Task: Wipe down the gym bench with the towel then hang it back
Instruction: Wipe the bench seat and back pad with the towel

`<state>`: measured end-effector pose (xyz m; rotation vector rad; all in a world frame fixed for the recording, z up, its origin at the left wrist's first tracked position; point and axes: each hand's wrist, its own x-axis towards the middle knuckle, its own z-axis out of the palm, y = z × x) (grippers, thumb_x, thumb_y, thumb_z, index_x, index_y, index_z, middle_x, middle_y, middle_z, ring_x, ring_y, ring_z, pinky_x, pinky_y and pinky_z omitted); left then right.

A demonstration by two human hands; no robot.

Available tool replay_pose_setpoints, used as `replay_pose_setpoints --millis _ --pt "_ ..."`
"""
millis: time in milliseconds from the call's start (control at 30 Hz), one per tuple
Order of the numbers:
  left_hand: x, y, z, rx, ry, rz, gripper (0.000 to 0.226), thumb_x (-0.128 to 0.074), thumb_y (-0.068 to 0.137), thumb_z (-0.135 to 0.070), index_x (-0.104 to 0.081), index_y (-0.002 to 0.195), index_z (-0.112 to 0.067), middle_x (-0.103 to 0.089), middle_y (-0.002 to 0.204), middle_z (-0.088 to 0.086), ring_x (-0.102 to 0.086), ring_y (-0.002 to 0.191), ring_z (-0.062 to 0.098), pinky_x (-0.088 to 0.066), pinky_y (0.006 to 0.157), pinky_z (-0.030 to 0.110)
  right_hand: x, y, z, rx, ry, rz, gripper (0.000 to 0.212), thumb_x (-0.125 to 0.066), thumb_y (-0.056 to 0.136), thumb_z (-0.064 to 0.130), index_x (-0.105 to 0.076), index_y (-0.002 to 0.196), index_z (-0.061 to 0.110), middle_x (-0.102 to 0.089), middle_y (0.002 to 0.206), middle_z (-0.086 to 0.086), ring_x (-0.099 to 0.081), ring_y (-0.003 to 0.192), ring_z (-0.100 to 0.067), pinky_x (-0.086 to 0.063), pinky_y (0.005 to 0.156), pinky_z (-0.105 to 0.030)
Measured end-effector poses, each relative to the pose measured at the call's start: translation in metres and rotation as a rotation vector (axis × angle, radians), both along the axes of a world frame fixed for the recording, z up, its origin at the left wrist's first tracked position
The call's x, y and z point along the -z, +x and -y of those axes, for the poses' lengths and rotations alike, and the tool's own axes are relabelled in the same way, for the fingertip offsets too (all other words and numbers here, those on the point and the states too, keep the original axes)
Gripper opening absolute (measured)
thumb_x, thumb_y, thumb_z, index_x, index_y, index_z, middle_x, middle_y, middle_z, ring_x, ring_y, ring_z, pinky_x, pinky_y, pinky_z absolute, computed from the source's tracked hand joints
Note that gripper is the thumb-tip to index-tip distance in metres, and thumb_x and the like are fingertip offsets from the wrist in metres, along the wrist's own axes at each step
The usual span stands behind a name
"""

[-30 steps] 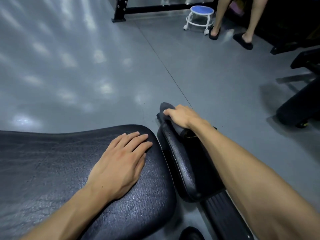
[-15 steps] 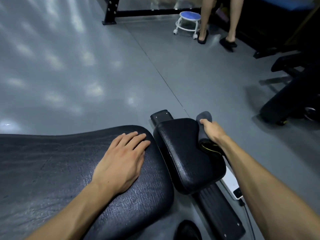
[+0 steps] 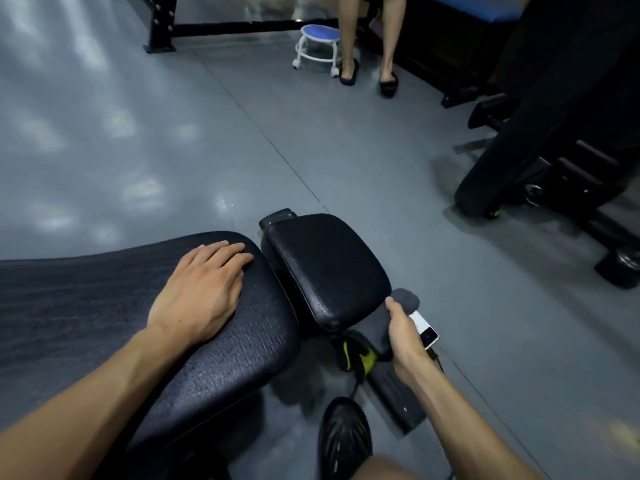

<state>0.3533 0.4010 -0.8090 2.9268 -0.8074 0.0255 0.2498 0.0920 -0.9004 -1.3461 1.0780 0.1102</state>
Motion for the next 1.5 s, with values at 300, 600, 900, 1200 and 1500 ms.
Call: replay_pose_setpoints --millis 300,600,900,1200,1500 --pt "0.003 0.005 0.0 -0.008 -0.005 -0.004 0.048 -0.03 0.099 -0.036 -0.057 0.138 -0.025 -0.054 0.148 -0.005 -0.044 0.14 0.021 -0.031 0.118 0.04 -0.013 0.039 -0.003 0.237 -0.049 0.033 0.047 -0.053 0.092 0.047 -0.061 0.12 0.01 -0.069 0.11 -0.011 -0.068 0.1 -0.034 -0.056 0.094 -0.049" --pt "0.0 0.003 0.0 -0.007 -0.034 -0.05 0.042 -0.036 0.105 -0.03 -0.055 0.142 -0.025 -0.05 0.152 -0.005 -0.039 0.145 0.02 -0.026 0.121 0.039 -0.065 -0.011 0.002 -0.151 -0.227 0.019 0.032 -0.052 0.099 0.043 -0.066 0.092 0.015 -0.077 0.085 -0.003 -0.071 0.09 -0.027 -0.056 0.09 -0.045" --pt "-0.033 -0.037 -0.036 -0.046 -0.062 -0.093 0.035 -0.049 0.102 -0.033 -0.059 0.135 -0.026 -0.053 0.148 -0.005 -0.045 0.139 0.02 -0.034 0.115 0.039 -0.099 0.014 -0.066 -1.066 -0.862 0.174 0.077 -0.032 0.103 0.058 0.0 0.165 0.024 0.008 0.173 0.001 0.016 0.158 -0.025 0.01 0.127 -0.05" --pt "-0.026 -0.056 -0.077 -0.096 -0.005 -0.045 0.061 -0.02 0.096 -0.05 -0.057 0.14 -0.028 -0.05 0.152 -0.005 -0.041 0.144 0.021 -0.03 0.12 0.042 -0.073 0.027 -0.06 -1.2 -1.092 0.2 0.069 -0.044 0.098 0.064 -0.013 0.159 0.051 0.002 0.171 0.018 0.008 0.159 -0.02 0.003 0.125 -0.052" --pt "-0.019 -0.052 -0.077 -0.11 0.025 -0.024 0.047 -0.034 0.098 -0.042 -0.059 0.136 -0.029 -0.054 0.147 -0.005 -0.044 0.14 0.021 -0.033 0.117 0.041 -0.06 0.079 -0.07 -1.165 -1.066 0.137 0.085 -0.052 0.091 0.06 -0.001 0.159 0.052 0.014 0.172 0.01 0.01 0.158 -0.033 0.002 0.123 -0.065"
